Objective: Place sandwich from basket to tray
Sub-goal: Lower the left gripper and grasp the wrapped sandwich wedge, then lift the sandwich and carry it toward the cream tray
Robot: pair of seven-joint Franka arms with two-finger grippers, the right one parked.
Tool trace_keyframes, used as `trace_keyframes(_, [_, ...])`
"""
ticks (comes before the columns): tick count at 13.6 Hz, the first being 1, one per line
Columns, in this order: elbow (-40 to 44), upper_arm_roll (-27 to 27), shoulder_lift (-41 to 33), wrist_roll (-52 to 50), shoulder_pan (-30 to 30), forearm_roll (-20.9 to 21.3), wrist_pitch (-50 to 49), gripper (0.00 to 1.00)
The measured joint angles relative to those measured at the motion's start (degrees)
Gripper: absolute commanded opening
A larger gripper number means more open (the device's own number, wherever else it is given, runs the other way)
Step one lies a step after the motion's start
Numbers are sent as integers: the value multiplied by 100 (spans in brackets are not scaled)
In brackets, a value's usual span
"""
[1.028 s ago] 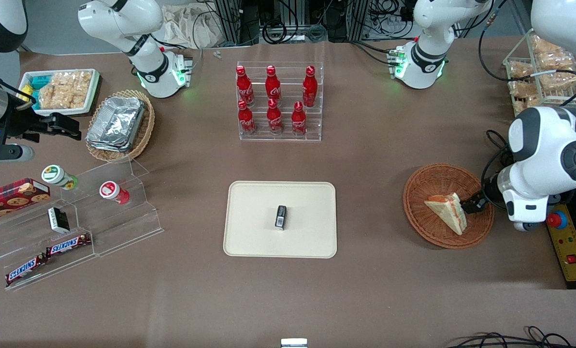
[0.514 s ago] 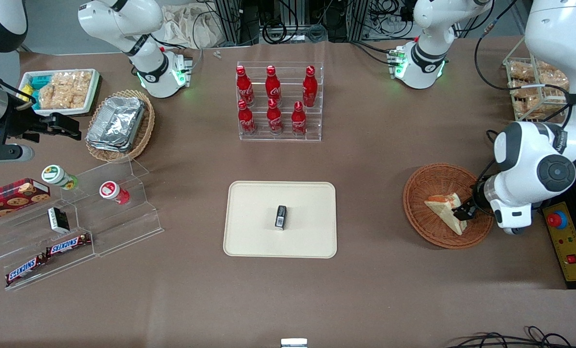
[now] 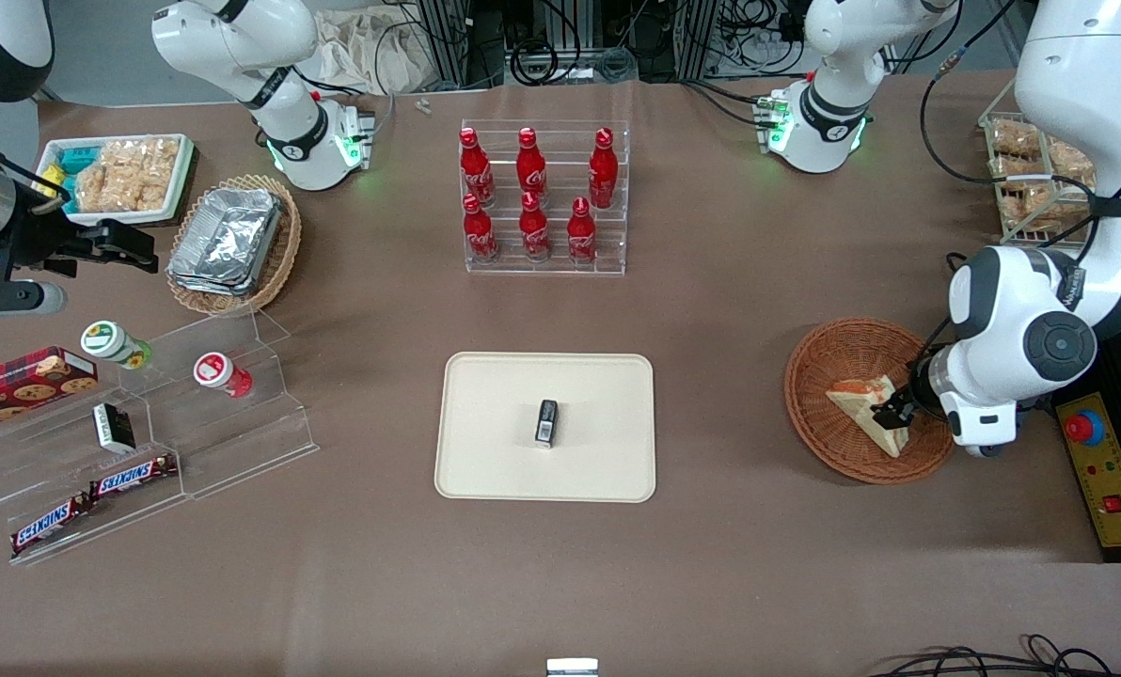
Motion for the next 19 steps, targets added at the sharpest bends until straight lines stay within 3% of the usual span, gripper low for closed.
trace_keyframes(2, [-191,1,5,-4,0,39,225,100])
trace_keyframes(3, [-266,4,13,-5,0,68,309,93])
trace_keyframes(4, [-306,5,31,-8,1,116,354,76])
trace_keyframes(7, [-320,5,107,-48,1,153,417,9])
trace_keyframes(8, [-320,5,114,-87,1,174,436,0])
trace_keyframes(15, [-188,0,97,-277,-1,353,442,0])
trace_keyframes(19, [681,-69,-31,-188,0,391,-975,0])
